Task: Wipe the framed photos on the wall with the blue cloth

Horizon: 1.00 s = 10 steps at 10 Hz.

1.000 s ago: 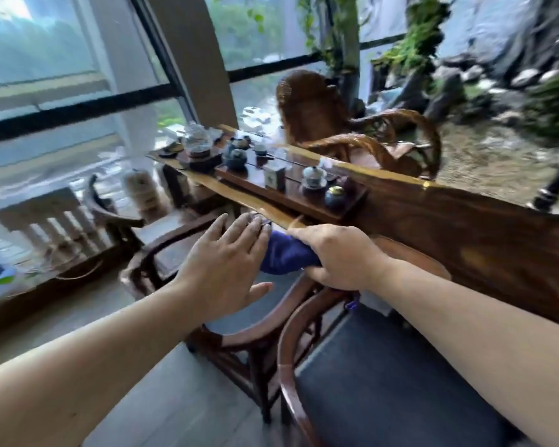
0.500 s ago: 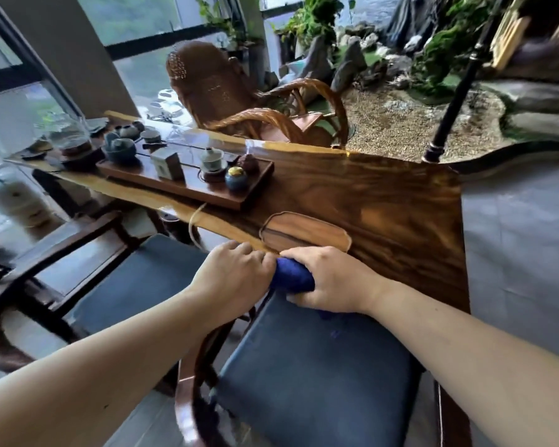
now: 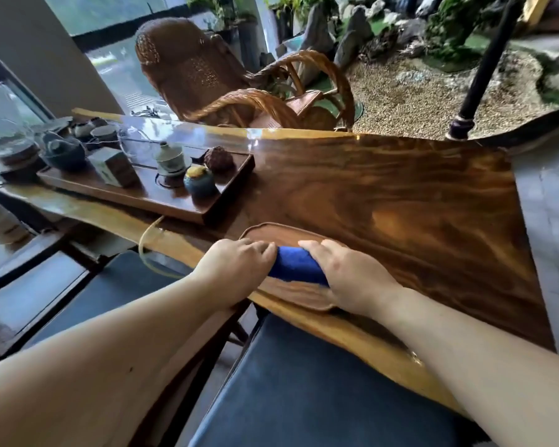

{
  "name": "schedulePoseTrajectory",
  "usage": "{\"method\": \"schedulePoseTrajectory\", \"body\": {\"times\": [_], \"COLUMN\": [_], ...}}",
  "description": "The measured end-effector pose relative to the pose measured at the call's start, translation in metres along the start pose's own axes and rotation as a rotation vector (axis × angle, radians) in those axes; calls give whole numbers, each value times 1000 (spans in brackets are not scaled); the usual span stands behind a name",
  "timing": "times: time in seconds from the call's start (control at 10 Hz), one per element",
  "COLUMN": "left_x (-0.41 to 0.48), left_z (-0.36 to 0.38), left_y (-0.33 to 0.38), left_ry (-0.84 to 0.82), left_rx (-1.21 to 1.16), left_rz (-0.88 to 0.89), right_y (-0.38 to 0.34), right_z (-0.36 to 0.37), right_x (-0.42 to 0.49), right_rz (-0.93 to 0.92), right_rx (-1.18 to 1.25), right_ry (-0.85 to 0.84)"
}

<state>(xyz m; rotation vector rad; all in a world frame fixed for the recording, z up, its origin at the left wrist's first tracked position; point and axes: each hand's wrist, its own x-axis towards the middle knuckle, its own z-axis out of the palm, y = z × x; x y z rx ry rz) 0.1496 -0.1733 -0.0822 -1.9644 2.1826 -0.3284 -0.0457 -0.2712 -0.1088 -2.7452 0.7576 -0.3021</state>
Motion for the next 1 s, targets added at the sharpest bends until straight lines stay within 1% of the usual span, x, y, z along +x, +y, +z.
{"method": "schedulePoseTrajectory", "body": {"times": [0.1,0.2,0.3,0.4,0.5,0.6,0.7,0.8,0.9,1.0], "left_x": [32,53,58,52,40,32,19,-4,-42,-90], "left_z": [26,59,82,99,107,102,79,46,3,-37], "left_y": [-9,-16,-17,-9,-1,-1,-13,-30,-56,-79], "left_ry": [7,31,-4,-136,-349,-365,-299,-182,-61,-24], "left_rx": [-3,26,44,46,-75,-58,7,49,98,150], "left_rz": [-10,22,64,49,-34,-50,-115,-203,-262,-345], "right_y": [21,36,42,43,41,35,20,-4,-42,-91], "right_z": [26,51,71,88,93,90,74,47,11,-25], "right_x": [22,38,45,44,38,34,37,46,66,85], "right_rz": [-23,-26,0,7,59,116,82,-20,-156,-281], "right_rx": [-104,-158,-174,-196,-112,-103,-130,-170,-209,-267], "right_ry": [63,95,45,-71,-204,-298,-274,-174,-33,20]}}
